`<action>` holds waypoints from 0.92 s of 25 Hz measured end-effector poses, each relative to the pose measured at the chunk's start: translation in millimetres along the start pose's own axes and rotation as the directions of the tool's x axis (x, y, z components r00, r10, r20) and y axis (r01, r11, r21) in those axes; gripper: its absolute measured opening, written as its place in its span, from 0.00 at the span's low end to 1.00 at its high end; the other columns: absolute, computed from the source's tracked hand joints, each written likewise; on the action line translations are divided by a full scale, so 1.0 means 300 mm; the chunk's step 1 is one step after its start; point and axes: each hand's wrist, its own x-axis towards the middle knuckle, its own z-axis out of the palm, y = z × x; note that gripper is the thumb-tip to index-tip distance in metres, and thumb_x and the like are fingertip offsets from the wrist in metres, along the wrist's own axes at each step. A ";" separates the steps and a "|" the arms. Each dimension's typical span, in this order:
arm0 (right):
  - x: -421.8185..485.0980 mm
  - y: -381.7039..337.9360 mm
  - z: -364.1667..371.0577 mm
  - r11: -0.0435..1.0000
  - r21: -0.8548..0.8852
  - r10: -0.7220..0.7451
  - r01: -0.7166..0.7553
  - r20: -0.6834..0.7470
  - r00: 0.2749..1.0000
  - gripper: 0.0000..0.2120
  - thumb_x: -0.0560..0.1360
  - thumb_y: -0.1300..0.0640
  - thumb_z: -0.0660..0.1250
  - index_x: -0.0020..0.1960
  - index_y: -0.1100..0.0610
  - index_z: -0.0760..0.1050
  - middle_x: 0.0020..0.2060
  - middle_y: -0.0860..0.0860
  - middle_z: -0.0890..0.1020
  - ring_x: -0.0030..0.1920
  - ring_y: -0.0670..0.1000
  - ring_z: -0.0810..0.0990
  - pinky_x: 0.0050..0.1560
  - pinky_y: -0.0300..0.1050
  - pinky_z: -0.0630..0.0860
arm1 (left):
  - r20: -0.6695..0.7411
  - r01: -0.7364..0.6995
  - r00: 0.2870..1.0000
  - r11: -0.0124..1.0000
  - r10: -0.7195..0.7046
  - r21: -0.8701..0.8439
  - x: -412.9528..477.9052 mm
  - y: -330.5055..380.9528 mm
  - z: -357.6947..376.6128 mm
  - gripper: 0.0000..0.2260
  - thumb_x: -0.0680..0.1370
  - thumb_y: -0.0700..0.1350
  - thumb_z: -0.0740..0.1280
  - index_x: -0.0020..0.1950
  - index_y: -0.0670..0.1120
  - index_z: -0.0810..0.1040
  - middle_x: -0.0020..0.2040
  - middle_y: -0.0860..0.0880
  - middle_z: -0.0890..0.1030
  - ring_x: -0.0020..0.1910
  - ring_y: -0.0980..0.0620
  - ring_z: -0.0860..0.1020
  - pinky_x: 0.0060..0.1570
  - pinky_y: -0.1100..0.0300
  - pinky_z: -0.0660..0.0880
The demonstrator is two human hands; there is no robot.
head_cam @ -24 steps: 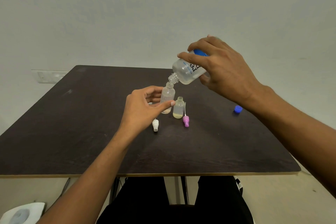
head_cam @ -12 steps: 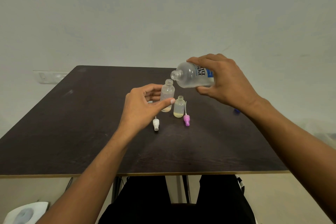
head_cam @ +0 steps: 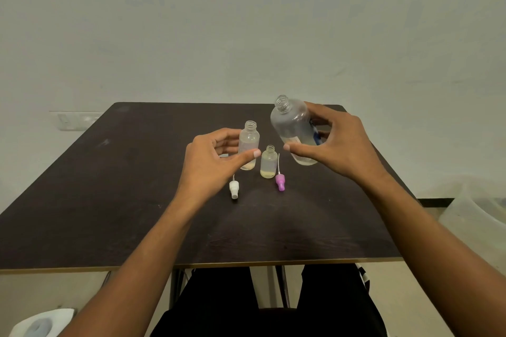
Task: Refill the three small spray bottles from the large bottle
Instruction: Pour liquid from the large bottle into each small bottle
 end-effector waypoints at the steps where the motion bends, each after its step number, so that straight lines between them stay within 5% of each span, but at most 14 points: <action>1: -0.004 0.000 0.003 1.000 0.013 0.002 -0.002 -0.015 1.000 0.37 0.68 0.38 0.82 0.73 0.43 0.76 0.54 0.28 0.78 0.53 0.25 0.77 0.51 0.17 0.71 | -0.001 0.002 1.000 1.000 -0.002 0.000 0.000 0.000 0.000 0.17 0.70 0.51 0.84 0.57 0.53 0.87 0.50 0.59 0.88 0.51 0.61 0.86 0.53 0.67 0.82; 9: -0.040 0.014 0.005 0.981 0.174 0.108 -0.088 -0.113 0.988 0.34 0.65 0.29 0.77 0.68 0.40 0.79 0.51 0.26 0.81 0.53 0.25 0.79 0.46 0.19 0.72 | -0.002 -0.001 1.000 1.000 0.001 -0.009 -0.003 -0.005 -0.003 0.16 0.70 0.54 0.83 0.57 0.57 0.87 0.51 0.61 0.88 0.51 0.61 0.86 0.52 0.68 0.81; 14: -0.082 0.001 0.001 0.956 0.255 0.187 -0.144 -0.154 0.970 0.24 0.63 0.25 0.75 0.57 0.25 0.75 0.49 0.21 0.81 0.55 0.28 0.80 0.46 0.19 0.73 | -0.003 0.003 1.000 1.000 -0.003 -0.030 -0.010 -0.009 0.005 0.16 0.71 0.54 0.83 0.57 0.57 0.87 0.51 0.60 0.88 0.52 0.60 0.87 0.53 0.67 0.82; 23: -0.167 0.053 0.031 0.942 0.294 0.230 -0.165 -0.201 0.952 0.34 0.66 0.34 0.78 0.70 0.43 0.78 0.56 0.30 0.80 0.53 0.28 0.79 0.47 0.18 0.73 | 0.002 0.022 1.000 0.998 -0.022 -0.063 -0.029 -0.022 0.038 0.17 0.72 0.51 0.83 0.59 0.54 0.87 0.53 0.58 0.89 0.53 0.58 0.87 0.56 0.59 0.84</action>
